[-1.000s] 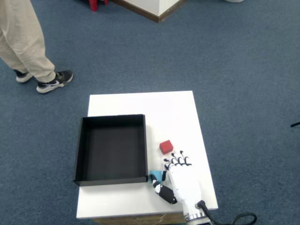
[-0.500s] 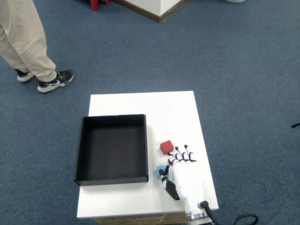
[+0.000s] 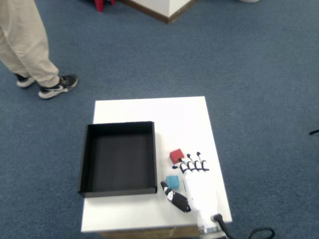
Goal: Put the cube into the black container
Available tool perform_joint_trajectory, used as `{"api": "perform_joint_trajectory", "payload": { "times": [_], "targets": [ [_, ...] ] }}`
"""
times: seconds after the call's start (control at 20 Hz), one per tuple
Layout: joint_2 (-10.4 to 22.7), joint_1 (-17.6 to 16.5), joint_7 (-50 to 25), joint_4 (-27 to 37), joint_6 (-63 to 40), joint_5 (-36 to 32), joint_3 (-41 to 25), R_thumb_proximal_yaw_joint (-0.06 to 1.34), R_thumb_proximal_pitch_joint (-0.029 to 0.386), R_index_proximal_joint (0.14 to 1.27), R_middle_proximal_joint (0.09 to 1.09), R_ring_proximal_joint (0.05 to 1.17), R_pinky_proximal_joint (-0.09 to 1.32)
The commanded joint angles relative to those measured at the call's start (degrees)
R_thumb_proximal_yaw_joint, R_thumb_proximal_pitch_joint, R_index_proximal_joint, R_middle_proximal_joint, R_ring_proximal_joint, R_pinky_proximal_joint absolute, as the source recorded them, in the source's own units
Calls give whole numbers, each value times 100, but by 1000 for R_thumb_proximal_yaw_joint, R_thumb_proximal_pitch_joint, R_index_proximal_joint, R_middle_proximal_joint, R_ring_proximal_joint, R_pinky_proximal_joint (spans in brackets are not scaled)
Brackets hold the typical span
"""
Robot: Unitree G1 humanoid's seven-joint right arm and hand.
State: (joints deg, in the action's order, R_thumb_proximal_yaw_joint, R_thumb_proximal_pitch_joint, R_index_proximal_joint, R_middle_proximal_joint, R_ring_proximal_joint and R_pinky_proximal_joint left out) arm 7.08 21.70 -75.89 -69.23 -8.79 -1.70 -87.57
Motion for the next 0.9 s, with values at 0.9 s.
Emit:
{"api": "perform_joint_trajectory", "payload": {
  "times": [0.9],
  "targets": [
    [99, 280, -61, -653, -620, 341, 123, 764, -18, 509, 279, 216, 39]
  ]
}}
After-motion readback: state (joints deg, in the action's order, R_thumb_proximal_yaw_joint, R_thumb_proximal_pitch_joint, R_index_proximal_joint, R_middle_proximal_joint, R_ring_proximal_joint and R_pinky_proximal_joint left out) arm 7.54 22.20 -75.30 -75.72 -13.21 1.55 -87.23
